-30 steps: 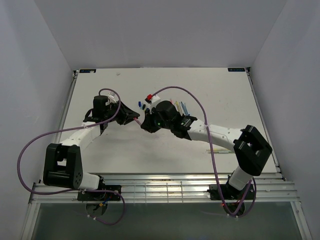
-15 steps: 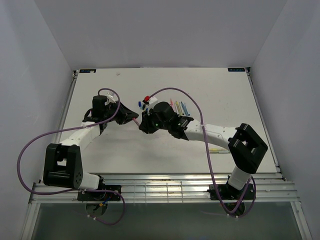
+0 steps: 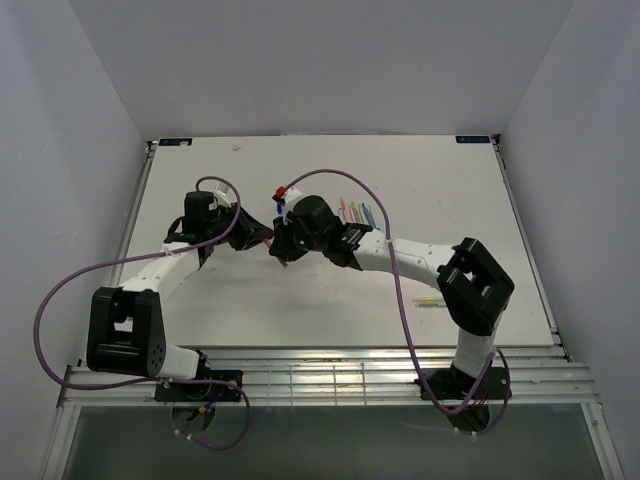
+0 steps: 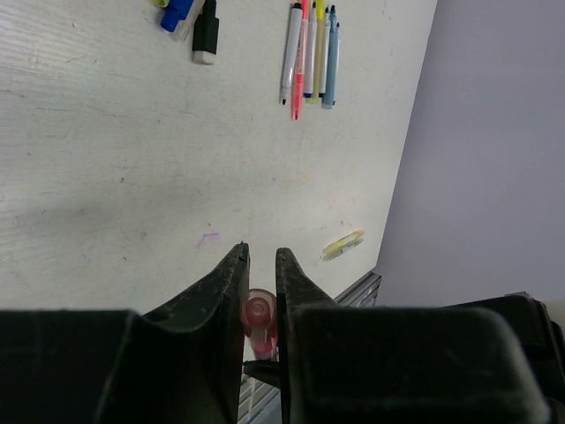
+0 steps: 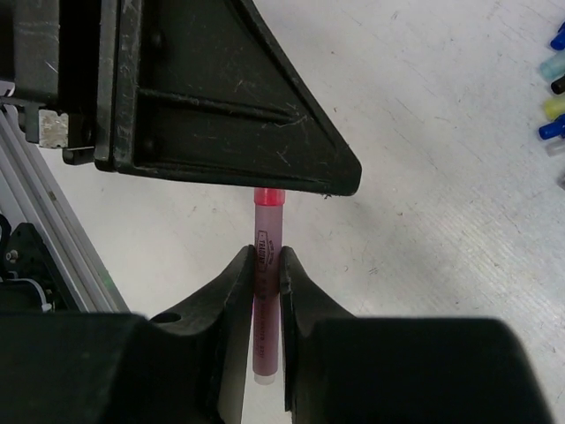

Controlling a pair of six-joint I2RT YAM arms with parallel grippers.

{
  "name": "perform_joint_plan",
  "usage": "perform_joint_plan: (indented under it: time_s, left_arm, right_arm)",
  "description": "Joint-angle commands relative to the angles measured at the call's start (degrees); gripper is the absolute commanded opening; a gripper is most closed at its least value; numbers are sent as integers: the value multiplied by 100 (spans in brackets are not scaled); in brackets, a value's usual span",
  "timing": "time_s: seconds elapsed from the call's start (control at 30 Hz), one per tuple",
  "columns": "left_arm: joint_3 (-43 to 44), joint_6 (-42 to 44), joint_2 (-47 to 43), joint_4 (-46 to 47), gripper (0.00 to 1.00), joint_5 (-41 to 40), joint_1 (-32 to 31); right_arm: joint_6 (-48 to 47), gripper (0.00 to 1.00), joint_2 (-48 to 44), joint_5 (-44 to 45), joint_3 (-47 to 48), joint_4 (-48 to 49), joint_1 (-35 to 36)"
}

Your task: Open the pen caps

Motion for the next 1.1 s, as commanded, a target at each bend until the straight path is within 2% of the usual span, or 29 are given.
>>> perform_joint_plan:
  time_s: [0.0,0.03,0.07,0.13,0.17,0.27,0.3,0.33,0.43,0.47,0.53,0.57,0.67,0.83,0.93,1.07]
  left_arm:
    - [310,91,-203,-185,0,71,-11]
    - [450,74,-168,-282,0,-104,-3]
    - [538,22,-98,-491,0,-175,6]
    - [784,-32,-1,-730,0,-464,50]
    - [1072,-75,60,-1001,0,-623,59]
    - [1521,-146,105,-1301,0,-1107,155]
    - [1610,-172,166,-1337,0,-1151,225]
    - [1707,-164,210,-1346,0,-1143,252]
    - [1927,-6,333,-1233,0,-1046,358]
    - [1884,47,316,-1127,0,-977,384]
    - [1805,187,229,-952,0,-1011,428]
    - [1752,249,202,-881,0,-1028,437]
    - [1717,407,202,-880,0,-1116,454]
    - [1856,706,482,-1081,0,-1187,455]
    - [2207,1066,1070,-1372,0,-1100,454]
    - [2551,1409,1800,-1469,0,-958,463]
  right_arm:
    - [-242,8,120,189,280,-150,72]
    - [-373,8,120,531,367,-299,237]
    - [-523,8,129,1666,403,-701,378]
    - [-1041,8,225,3006,464,-1002,851]
    - [-1199,8,304,4353,499,-1291,1020]
    - [-1771,8,743,6170,640,-1670,1451]
    - [-1798,8,840,6247,632,-1828,1478]
    - [-1738,8,797,6169,562,-1830,1452]
    - [-1430,8,236,4828,18,-1401,1129]
    - [-1351,8,-149,3797,-436,-1138,1014]
    - [-1377,8,-494,2641,-861,-375,698]
    - [-1385,8,-713,1417,-1158,-92,583]
    - [-1105,8,-908,22,-1398,419,213]
    - [-683,8,-1312,122,-1706,702,-251]
    - [-507,8,-1558,384,-1672,500,-769]
    - [-576,8,-1524,708,-1355,-263,-1552]
